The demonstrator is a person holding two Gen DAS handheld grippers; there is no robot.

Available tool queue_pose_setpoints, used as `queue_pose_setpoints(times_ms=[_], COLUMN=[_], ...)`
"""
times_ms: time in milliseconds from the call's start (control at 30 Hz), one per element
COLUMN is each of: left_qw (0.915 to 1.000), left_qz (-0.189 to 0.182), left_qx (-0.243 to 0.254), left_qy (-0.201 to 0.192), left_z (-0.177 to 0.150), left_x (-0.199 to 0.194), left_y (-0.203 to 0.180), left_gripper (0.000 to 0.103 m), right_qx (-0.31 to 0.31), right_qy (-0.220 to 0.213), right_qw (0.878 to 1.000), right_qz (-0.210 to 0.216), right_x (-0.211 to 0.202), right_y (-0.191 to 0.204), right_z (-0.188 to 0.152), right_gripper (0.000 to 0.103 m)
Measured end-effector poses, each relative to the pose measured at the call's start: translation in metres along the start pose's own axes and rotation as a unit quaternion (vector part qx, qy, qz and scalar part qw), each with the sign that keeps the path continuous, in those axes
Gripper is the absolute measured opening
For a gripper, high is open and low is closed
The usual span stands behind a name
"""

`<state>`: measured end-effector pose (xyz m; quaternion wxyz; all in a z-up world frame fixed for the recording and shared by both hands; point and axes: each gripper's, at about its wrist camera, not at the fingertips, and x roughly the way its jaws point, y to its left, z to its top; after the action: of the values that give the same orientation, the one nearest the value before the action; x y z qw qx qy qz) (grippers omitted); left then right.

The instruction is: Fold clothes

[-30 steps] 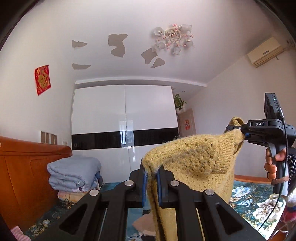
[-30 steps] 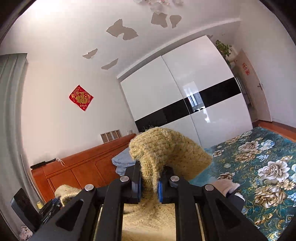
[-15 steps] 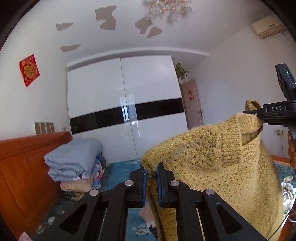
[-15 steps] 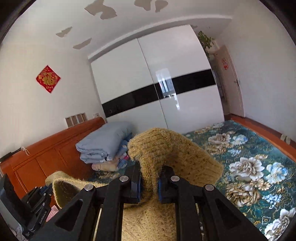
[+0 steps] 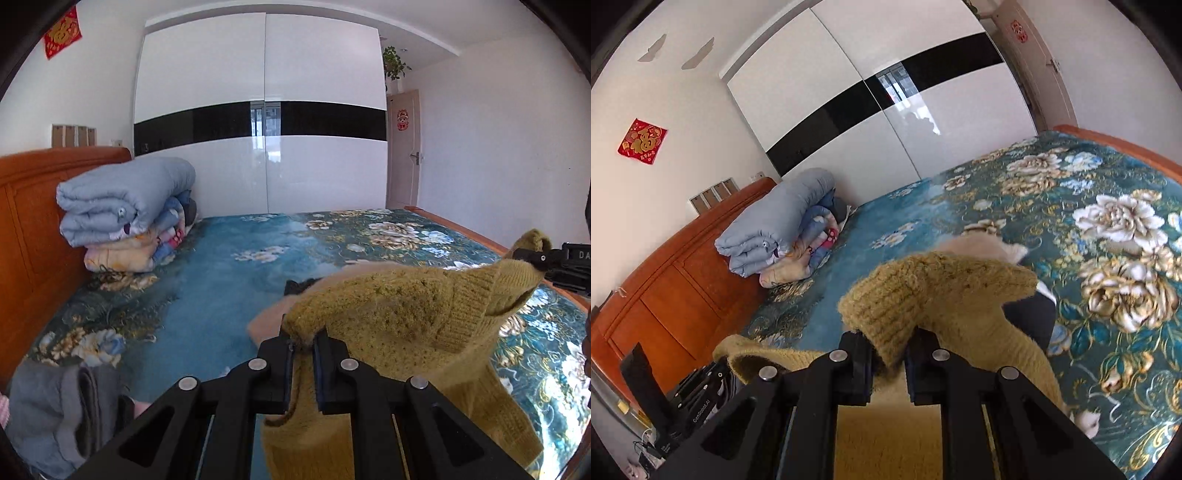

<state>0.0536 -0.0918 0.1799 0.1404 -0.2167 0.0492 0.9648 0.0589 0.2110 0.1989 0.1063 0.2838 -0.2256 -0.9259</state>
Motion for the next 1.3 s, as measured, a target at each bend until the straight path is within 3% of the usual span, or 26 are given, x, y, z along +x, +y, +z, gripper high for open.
queue_pose_setpoints(times_ms=[167, 333, 467, 633, 700, 800, 867, 967, 1033, 1100, 1167, 1300], left_qw=[0.9992, 0.9954, 0.9878, 0.9753, 0.9665, 0.9479, 0.9285, 0.9078, 0.8968, 0.8784, 0.8662, 0.8591], left_qz=[0.005, -0.016, -0.023, -0.034, -0.050, -0.090, -0.153, -0.203, -0.208, -0.220, -0.207, -0.175], left_qx=[0.033, 0.011, -0.014, -0.091, -0.129, -0.191, -0.242, -0.283, -0.308, -0.345, -0.369, -0.387], left_qy=[0.023, 0.093, 0.153, 0.198, 0.216, 0.238, 0.236, 0.234, 0.240, 0.247, 0.265, 0.286], left_z=[-0.089, -0.161, -0.192, -0.203, -0.207, -0.214, -0.217, -0.213, -0.210, -0.207, -0.206, -0.204], left_x=[-0.025, -0.036, -0.031, -0.025, -0.025, -0.027, -0.031, -0.029, -0.020, -0.007, 0.007, 0.023], left_y=[-0.029, -0.039, -0.043, -0.035, -0.028, -0.016, -0.012, -0.014, -0.016, -0.018, -0.021, -0.025], left_gripper=[0.010, 0.012, 0.013, 0.014, 0.018, 0.029, 0.047, 0.061, 0.062, 0.062, 0.062, 0.053], right_qx=[0.032, 0.103, 0.137, 0.150, 0.153, 0.161, 0.169, 0.191, 0.210, 0.228, 0.247, 0.286], right_qy=[0.037, 0.089, 0.118, 0.115, 0.111, 0.102, 0.094, 0.085, 0.079, 0.074, 0.070, 0.060], right_qw=[0.999, 0.991, 0.983, 0.982, 0.982, 0.981, 0.981, 0.977, 0.974, 0.970, 0.966, 0.955], right_qz=[0.018, 0.014, 0.014, 0.023, 0.025, 0.028, 0.028, 0.030, 0.037, 0.038, 0.037, 0.056], right_x=[-0.003, -0.021, -0.026, -0.029, -0.034, -0.045, -0.052, -0.060, -0.062, -0.060, -0.056, -0.044], right_y=[-0.043, -0.087, -0.109, -0.116, -0.117, -0.121, -0.127, -0.139, -0.148, -0.156, -0.164, -0.175], right_z=[-0.077, -0.158, -0.196, -0.208, -0.208, -0.210, -0.210, -0.209, -0.207, -0.205, -0.203, -0.197], right_gripper=[0.014, 0.014, 0.014, 0.024, 0.025, 0.039, 0.044, 0.044, 0.047, 0.047, 0.047, 0.048])
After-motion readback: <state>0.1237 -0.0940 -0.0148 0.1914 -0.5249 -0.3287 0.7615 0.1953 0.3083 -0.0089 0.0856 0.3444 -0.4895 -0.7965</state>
